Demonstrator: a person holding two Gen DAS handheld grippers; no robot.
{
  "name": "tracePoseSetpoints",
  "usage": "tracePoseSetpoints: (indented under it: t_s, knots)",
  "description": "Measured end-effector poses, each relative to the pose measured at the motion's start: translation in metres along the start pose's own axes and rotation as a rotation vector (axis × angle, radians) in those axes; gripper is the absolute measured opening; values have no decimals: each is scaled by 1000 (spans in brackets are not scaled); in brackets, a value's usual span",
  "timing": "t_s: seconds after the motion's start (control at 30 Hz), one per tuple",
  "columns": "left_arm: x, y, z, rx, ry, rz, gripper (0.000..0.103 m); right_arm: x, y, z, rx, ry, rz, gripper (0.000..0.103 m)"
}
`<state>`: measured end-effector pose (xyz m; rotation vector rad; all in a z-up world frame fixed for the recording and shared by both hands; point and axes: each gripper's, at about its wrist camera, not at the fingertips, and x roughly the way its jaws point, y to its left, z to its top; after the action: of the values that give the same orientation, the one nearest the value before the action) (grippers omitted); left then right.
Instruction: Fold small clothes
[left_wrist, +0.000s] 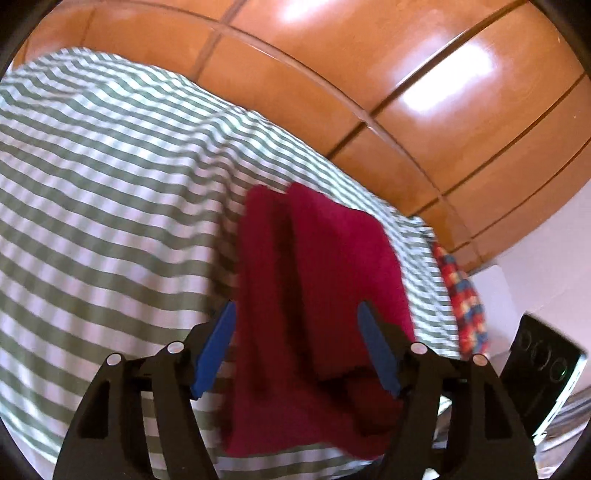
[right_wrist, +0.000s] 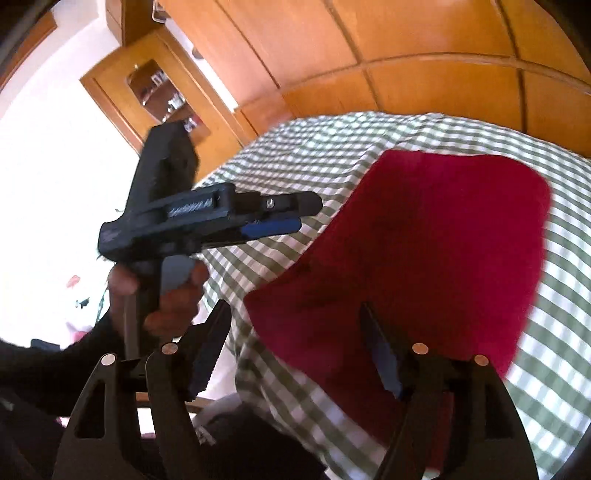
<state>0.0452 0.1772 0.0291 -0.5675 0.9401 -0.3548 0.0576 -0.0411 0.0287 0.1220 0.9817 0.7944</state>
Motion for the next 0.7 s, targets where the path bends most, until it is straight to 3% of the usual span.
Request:
tracePoseSetpoints:
  t_s: [0.17, 0.2, 0.27, 0.33, 0.47, 0.53, 0.6, 0.7]
  knots:
    - [29, -18, -3, 74, 72, 60, 72, 16, -9, -29, 10, 56, -89, 69]
    - [36, -20, -5, 100, 88, 108, 72, 25, -8, -34, 2, 68, -99, 69]
    - [49, -22, -13, 169, 86, 287, 73, 46, -3, -43, -15, 92, -92, 69]
    - [54, -22, -17, 218, 77, 343, 76, 58, 9, -47, -80, 104, -144, 69]
    - [48, -10, -16, 193, 89, 285, 77, 40, -1, -36, -31, 101, -52, 69]
    - [46, -4, -15, 193, 91, 237, 76, 9, -19, -25, 29, 26, -19, 72]
    - [49, 2, -14, 198, 102, 177, 74, -17, -42, -18, 105, -61, -30, 79]
    - [51, 5, -14, 195, 108, 96, 61, -35, -95, -8, 261, -152, -123, 79]
